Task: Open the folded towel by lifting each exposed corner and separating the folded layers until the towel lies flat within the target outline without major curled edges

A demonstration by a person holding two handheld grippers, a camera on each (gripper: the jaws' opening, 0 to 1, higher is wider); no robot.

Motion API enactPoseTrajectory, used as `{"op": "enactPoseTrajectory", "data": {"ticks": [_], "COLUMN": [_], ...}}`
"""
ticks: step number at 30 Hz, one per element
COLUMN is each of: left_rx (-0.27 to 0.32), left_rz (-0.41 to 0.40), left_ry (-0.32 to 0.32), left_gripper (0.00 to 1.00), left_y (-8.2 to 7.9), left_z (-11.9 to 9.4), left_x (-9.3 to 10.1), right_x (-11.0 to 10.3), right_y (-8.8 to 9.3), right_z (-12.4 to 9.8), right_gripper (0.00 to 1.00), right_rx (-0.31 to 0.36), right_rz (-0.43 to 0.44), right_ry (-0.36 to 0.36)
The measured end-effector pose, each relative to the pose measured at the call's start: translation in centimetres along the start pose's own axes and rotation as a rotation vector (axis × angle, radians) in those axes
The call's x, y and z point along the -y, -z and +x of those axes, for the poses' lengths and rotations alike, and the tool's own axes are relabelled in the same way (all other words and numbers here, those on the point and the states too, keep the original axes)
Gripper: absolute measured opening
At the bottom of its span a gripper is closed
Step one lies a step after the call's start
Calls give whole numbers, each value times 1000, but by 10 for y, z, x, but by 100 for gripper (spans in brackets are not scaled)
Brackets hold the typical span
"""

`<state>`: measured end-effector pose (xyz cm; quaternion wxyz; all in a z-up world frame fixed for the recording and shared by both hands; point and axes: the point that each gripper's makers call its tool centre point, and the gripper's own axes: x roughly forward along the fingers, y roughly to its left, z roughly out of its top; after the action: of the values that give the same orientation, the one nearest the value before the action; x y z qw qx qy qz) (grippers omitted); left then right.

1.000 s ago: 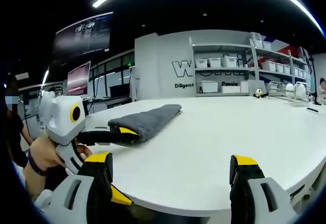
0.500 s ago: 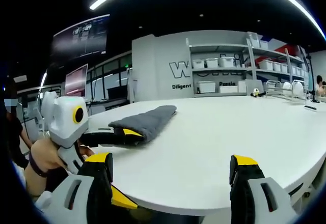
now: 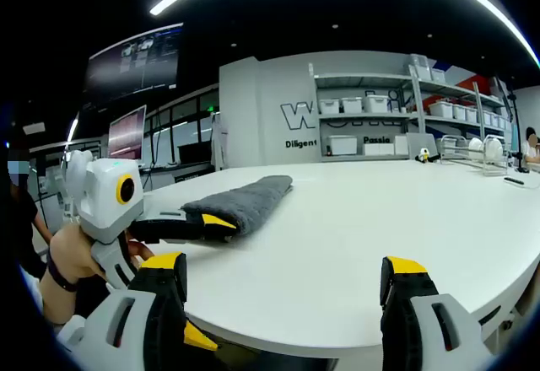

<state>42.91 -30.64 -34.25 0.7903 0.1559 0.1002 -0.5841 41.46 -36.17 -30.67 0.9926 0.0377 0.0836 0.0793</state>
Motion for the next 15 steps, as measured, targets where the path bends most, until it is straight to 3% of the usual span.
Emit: {"op": "enactPoseTrajectory", "data": {"ticks": [5, 15], "left_rx": [41, 159], "left_rz": [-22, -93], "left_ry": [-15, -107], "left_gripper": [98, 98], "left_y": [-4, -14], "left_z": [-12, -54], "left_x": [0, -13], "right_x": [-2, -5], "right_y": [0, 0], "right_z": [1, 1], "right_gripper": [97, 97], "right_rx": [-1, -3], "right_rz": [-2, -5], "right_ry": [-4, -8]}}
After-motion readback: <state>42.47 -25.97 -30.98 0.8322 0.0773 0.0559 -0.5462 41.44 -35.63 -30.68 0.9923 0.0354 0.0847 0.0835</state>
